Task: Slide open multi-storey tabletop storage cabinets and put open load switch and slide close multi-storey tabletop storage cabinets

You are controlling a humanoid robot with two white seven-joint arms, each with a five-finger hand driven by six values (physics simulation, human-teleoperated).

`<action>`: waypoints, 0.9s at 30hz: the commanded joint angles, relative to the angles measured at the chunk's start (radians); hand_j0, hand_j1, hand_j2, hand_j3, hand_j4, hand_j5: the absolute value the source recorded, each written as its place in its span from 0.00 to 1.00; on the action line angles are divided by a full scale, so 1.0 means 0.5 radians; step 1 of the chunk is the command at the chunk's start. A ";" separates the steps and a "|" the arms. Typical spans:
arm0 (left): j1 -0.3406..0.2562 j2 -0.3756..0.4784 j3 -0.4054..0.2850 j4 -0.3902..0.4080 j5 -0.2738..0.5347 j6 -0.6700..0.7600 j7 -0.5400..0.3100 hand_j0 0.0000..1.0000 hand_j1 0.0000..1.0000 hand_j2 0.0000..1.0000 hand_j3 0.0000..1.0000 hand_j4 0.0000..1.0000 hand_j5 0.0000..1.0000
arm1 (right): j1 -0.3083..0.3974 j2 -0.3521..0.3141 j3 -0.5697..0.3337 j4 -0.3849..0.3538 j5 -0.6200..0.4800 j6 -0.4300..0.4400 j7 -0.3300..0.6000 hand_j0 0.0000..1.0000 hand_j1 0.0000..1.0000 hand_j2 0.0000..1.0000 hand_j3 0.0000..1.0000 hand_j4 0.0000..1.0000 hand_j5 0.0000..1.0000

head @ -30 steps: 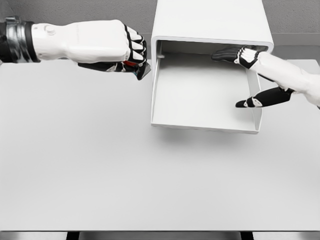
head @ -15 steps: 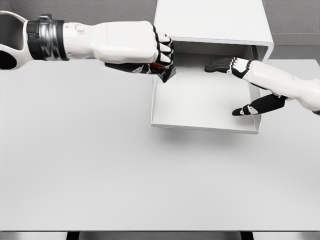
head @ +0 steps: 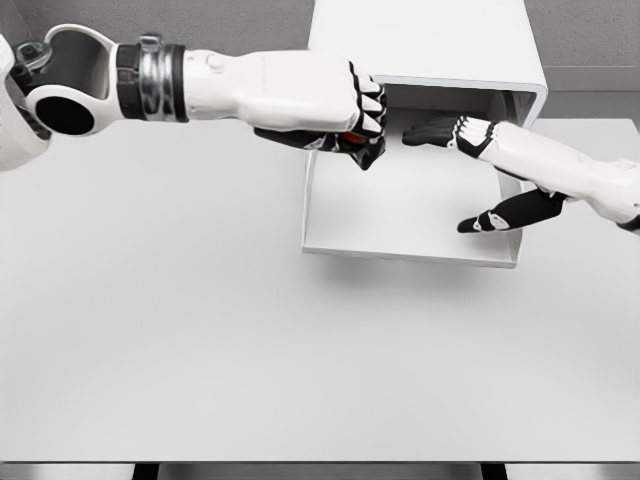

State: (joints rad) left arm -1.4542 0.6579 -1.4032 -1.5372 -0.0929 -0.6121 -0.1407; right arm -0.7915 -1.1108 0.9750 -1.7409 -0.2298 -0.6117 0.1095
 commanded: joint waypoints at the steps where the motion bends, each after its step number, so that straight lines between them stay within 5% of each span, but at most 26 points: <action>1: 0.000 -0.037 -0.035 0.034 -0.017 0.003 0.002 0.38 0.38 0.38 0.38 0.38 0.38 | 0.000 -0.015 -0.002 0.000 -0.013 0.002 -0.014 1.00 1.00 1.00 1.00 1.00 1.00; 16: 0.003 -0.270 -0.154 0.221 -0.054 0.003 0.002 0.38 0.38 0.38 0.38 0.38 0.38 | -0.104 -0.101 0.010 0.000 -0.019 0.002 -0.130 1.00 1.00 1.00 1.00 1.00 1.00; 19: 0.003 -0.294 -0.154 0.233 -0.054 0.003 0.002 0.38 0.38 0.38 0.38 0.38 0.38 | -0.178 -0.095 0.112 0.003 -0.019 0.002 -0.127 1.00 1.00 1.00 1.00 1.00 1.00; 23: 0.006 -0.383 -0.157 0.316 -0.057 0.003 0.002 0.38 0.38 0.38 0.38 0.38 0.38 | -0.503 -0.089 0.455 0.003 -0.019 0.002 -0.176 1.00 1.00 1.00 1.00 1.00 1.00; 27: 0.006 -0.411 -0.160 0.365 -0.060 0.003 0.002 0.39 0.39 0.39 0.39 0.39 0.39 | -0.497 -0.088 0.529 0.000 -0.016 0.002 -0.173 1.00 1.00 1.00 1.00 1.00 1.00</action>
State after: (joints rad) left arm -1.4511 0.4605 -1.4837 -1.3674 -0.1243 -0.6121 -0.1419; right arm -1.0369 -1.1543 1.2038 -1.7398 -0.2313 -0.6113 0.0262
